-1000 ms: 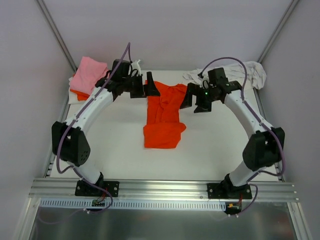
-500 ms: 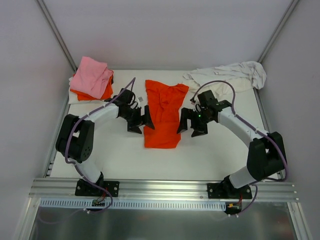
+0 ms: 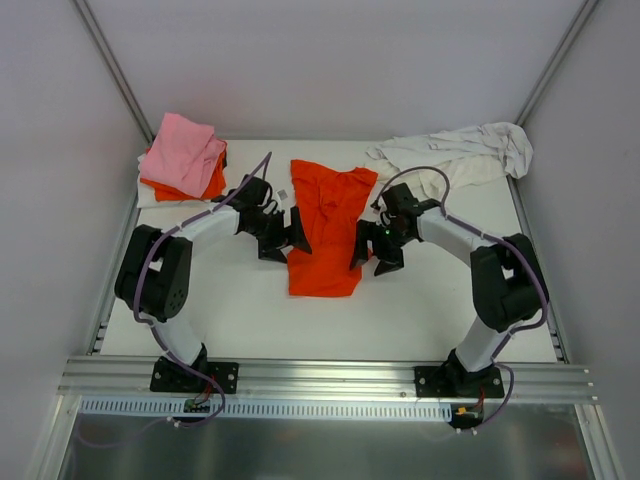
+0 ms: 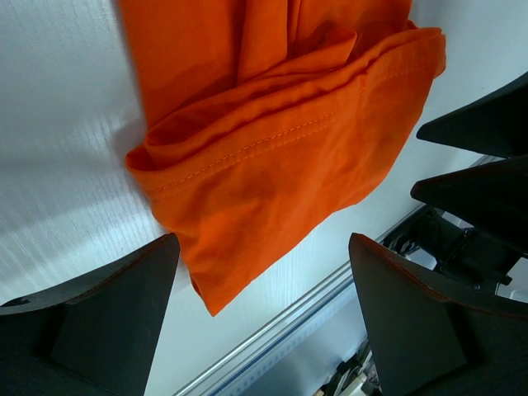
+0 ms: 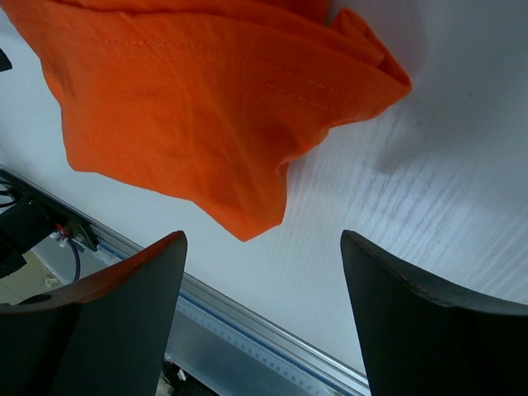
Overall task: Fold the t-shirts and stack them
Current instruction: Grab one side of the 2/3 rectangular tshirt with both arms
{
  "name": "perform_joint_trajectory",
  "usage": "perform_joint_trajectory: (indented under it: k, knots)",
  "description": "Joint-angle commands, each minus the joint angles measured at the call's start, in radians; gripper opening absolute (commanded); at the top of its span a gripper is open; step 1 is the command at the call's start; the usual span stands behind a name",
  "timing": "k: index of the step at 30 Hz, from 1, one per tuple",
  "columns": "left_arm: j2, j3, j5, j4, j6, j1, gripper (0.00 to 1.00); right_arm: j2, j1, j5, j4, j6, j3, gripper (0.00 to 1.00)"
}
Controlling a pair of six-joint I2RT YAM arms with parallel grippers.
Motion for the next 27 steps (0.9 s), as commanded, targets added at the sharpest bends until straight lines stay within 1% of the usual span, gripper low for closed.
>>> perform_joint_trajectory:
  k: [1, 4, 8, 17, 27]
  knots:
    - [0.021, 0.003, 0.007, 0.005, -0.009, -0.012, 0.85, 0.021, 0.008, 0.000, 0.032, 0.008, 0.058, 0.80]
    - [0.036, 0.020, -0.018, -0.038, 0.012, -0.018, 0.84, 0.039, 0.010, 0.002, 0.035, 0.009, 0.076, 0.79]
    - [0.039, 0.020, -0.055, -0.055, 0.026, -0.026, 0.84, 0.053, 0.010, 0.003, 0.035, 0.014, 0.101, 0.80]
    - [0.052, 0.028, -0.055, -0.050, 0.012, -0.038, 0.84, 0.078, 0.013, -0.001, 0.041, 0.023, 0.132, 0.75]
    - [0.039, 0.041, -0.056, -0.067, 0.015, -0.041, 0.83, 0.104, 0.016, -0.006, 0.070, 0.028, 0.118, 0.71]
